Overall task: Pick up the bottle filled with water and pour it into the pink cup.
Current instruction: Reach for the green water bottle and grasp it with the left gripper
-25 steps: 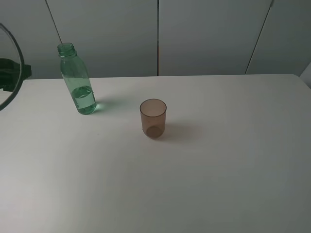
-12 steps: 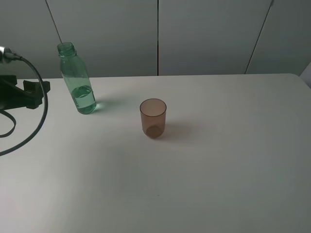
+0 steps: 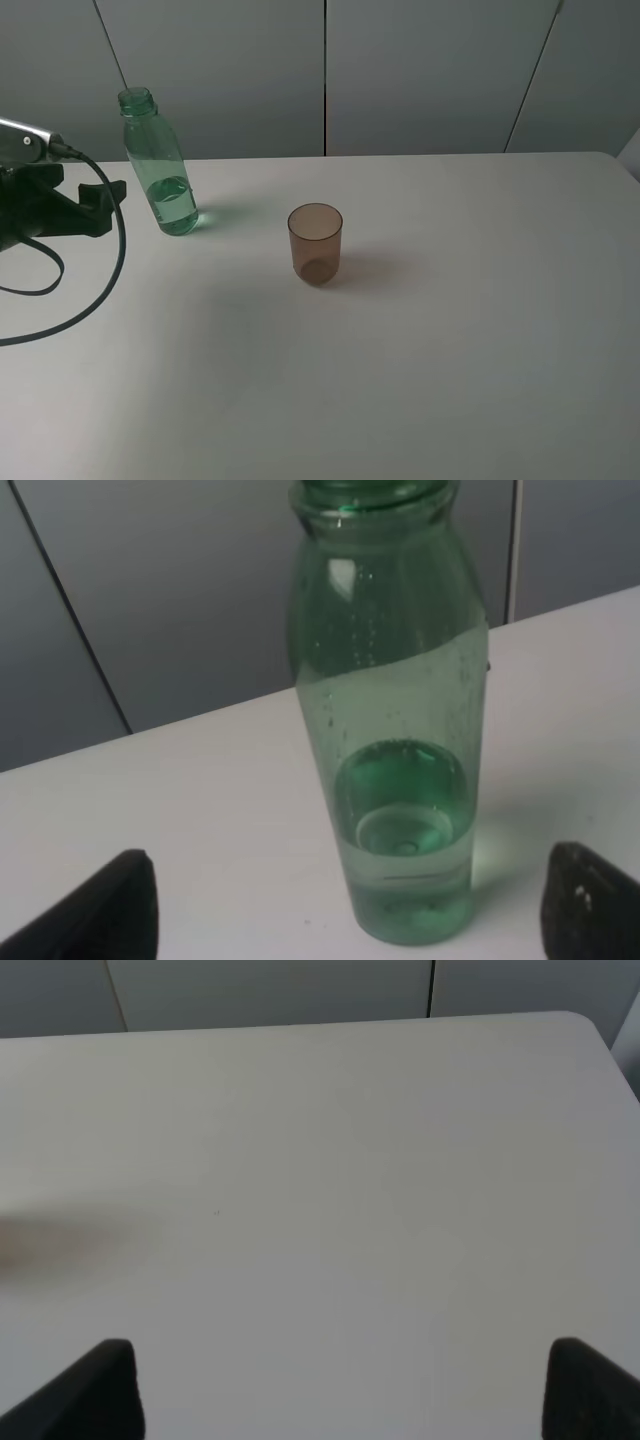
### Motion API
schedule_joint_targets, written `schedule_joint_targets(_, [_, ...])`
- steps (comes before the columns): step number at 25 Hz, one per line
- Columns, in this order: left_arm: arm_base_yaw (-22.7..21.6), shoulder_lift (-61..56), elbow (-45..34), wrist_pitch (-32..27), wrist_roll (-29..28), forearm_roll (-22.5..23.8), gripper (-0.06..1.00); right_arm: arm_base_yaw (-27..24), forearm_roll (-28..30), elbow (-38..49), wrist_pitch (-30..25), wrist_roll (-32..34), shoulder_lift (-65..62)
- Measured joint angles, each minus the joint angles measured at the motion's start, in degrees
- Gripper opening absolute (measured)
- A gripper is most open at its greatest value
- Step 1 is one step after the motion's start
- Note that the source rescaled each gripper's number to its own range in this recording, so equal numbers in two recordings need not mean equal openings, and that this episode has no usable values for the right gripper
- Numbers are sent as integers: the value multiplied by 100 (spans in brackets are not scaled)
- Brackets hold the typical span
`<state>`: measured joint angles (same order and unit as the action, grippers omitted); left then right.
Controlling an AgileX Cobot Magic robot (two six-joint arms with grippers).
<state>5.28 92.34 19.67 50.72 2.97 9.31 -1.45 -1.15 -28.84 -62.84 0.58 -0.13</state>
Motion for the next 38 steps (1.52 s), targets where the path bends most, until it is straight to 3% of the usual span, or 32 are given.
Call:
schedule_joint_targets(13, [0,1203,0,1728,261,-195,96,0,0,0,0,0,0])
schedule_joint_targets(21, [0,1881,10,1800,322,-91,96,0,0,0,0,0,0])
schedule_joint_targets(38, [0,1915,638,1869,380,101,96,0,0,0,0,0,0])
